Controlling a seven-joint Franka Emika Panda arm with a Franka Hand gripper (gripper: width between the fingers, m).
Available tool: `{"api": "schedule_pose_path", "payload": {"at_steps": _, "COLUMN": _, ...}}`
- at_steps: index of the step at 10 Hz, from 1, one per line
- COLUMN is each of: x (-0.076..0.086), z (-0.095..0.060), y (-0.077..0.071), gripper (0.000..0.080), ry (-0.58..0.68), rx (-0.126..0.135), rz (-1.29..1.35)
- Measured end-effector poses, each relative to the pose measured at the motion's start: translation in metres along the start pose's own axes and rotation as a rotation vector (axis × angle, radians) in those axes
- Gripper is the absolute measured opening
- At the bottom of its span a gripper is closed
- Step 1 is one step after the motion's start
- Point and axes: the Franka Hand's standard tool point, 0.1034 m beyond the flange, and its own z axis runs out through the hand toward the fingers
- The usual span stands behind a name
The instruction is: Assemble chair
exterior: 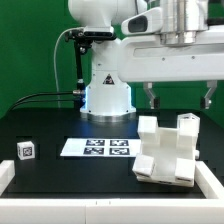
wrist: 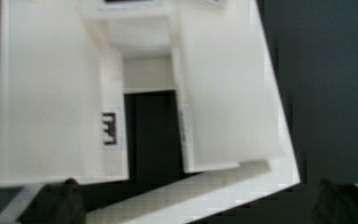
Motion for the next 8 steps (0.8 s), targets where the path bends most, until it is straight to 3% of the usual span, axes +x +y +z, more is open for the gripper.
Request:
{"api": "schedule_pose_path", "payload": {"at_steps": 3, "x": -0.006, "z": 0.011, "y": 0.003, "gripper": 0.0649, "ry": 0.009, "rx": -0.008, "rz": -0.008}}
{"api": "schedule_pose_path", "payload": {"at_steps": 8, "x": 0.021, "z": 0.027, "y": 0.001, "gripper": 0.0649, "ry": 0.023, "rx": -0.029, "rz": -0.004}}
